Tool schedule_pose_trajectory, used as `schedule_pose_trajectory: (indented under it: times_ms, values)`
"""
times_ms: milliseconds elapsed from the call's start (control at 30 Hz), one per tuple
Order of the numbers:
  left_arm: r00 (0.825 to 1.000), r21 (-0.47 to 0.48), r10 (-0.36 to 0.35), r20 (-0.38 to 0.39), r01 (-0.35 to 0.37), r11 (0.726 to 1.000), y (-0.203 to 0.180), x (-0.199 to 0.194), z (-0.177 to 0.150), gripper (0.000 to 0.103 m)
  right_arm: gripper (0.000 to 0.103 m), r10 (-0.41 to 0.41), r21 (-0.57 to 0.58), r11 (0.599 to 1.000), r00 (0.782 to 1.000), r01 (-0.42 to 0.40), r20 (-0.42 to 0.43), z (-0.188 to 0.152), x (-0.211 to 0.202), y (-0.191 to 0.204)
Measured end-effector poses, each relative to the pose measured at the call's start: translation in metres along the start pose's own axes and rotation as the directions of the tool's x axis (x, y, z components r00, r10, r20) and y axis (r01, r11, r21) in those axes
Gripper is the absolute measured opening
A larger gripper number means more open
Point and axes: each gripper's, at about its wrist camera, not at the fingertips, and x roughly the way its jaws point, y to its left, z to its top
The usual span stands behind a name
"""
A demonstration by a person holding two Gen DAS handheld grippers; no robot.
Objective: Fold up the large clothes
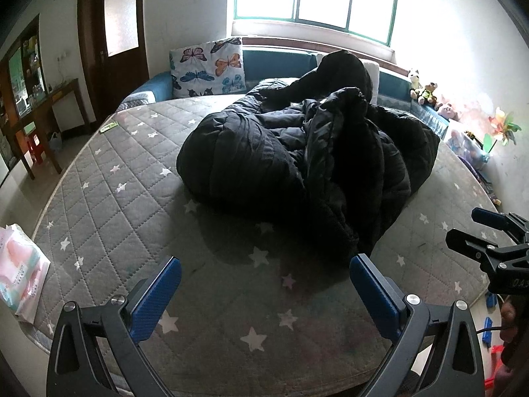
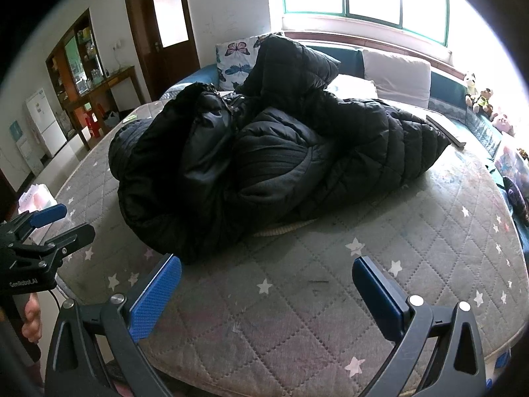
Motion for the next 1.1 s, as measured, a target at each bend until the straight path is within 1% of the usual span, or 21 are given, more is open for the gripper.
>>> schedule_pose_trajectory:
  times_ms: [600,1100]
  values:
    - [1.0,-0.001,0.005,-0.031,-0.005,1.0,0.001,0.011,0.004,0.103,0.103,0.012,-0.006,1.0,1.0,-0.012,-0.012,0.002,0.008,0.002]
    - [0.999,0.0,0.006,-0.038,-0.006,1.0,0.004,0.017,0.006,0.103,0.103,0.022,-0.012,1.0,1.0,-0.022,-0.018,0.005,0.012,0.005]
